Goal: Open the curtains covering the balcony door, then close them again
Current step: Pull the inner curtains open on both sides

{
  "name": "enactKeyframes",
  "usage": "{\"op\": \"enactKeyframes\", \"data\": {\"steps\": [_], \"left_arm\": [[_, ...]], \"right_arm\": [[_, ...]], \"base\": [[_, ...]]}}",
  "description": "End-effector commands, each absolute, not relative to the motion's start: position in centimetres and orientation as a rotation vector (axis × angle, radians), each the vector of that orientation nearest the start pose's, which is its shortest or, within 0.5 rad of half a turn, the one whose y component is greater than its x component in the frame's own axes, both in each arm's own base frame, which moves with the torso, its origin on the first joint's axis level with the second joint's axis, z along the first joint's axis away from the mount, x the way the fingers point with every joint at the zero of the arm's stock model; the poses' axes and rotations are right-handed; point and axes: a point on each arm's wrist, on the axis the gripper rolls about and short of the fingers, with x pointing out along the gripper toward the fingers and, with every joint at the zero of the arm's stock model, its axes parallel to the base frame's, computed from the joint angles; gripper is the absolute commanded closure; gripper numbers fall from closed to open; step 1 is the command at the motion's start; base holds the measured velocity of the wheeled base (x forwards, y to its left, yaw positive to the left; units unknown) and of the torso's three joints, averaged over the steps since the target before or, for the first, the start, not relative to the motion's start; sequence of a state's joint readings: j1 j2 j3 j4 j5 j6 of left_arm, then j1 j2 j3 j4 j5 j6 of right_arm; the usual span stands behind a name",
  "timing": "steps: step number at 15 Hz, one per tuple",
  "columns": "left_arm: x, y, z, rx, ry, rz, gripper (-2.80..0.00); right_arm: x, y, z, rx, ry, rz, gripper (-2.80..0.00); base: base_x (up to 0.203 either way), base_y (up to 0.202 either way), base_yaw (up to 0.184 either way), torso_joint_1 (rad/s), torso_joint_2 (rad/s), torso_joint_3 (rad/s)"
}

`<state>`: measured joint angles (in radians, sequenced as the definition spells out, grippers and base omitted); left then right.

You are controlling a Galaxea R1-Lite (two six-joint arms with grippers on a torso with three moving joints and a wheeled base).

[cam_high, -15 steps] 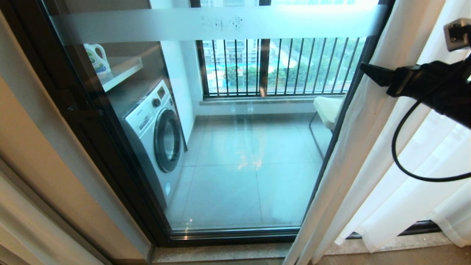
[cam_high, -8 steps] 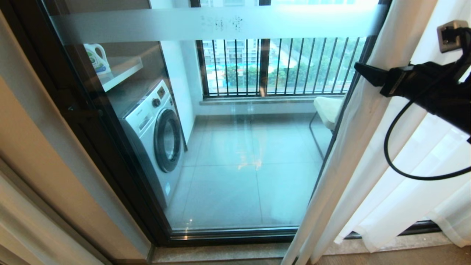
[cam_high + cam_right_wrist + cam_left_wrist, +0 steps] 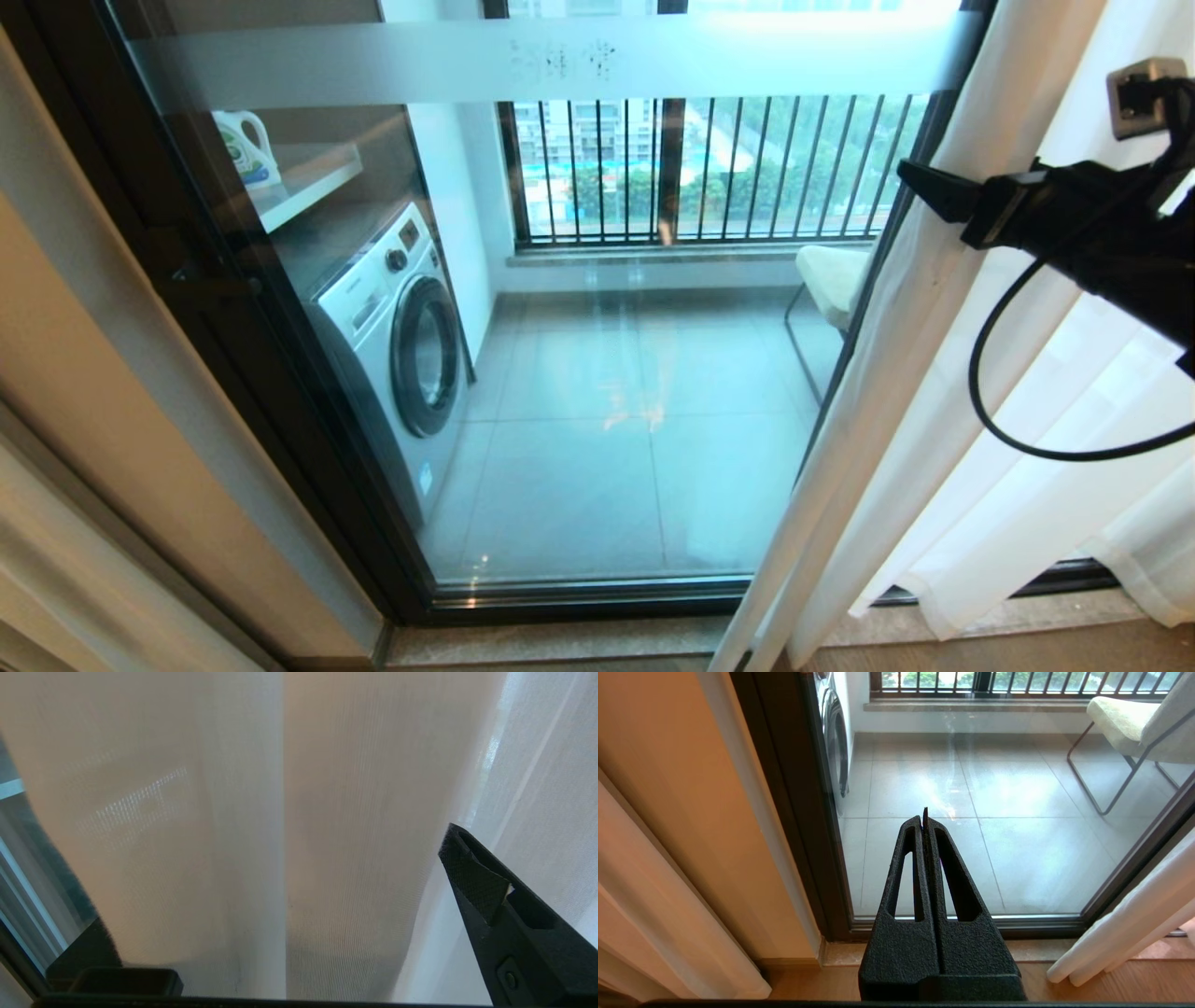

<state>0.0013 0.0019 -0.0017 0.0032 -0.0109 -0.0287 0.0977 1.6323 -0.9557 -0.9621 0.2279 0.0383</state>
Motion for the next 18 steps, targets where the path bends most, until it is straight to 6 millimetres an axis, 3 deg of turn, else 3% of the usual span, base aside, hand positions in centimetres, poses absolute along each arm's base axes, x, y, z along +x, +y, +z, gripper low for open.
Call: {"op": "enactKeyframes", "data": {"steps": [1,18], "left_arm": [[-2.28,-0.03,7.56,-0.029,0.003,-0.009,0.00],[-2.28,-0.03,7.56,-0.029,0.003,-0.009,0.00]], "right_arm": [[29.63,3.43,28.00,0.018,-0.292,0.331,-2.80],[29.71,3.43,27.93,0.018,-0.291,0.330,-2.80]], "base": [[0.000,0.000,0.000,0.000,0.00,0.000],[0.000,0.000,0.000,0.000,0.00,0.000]]}}
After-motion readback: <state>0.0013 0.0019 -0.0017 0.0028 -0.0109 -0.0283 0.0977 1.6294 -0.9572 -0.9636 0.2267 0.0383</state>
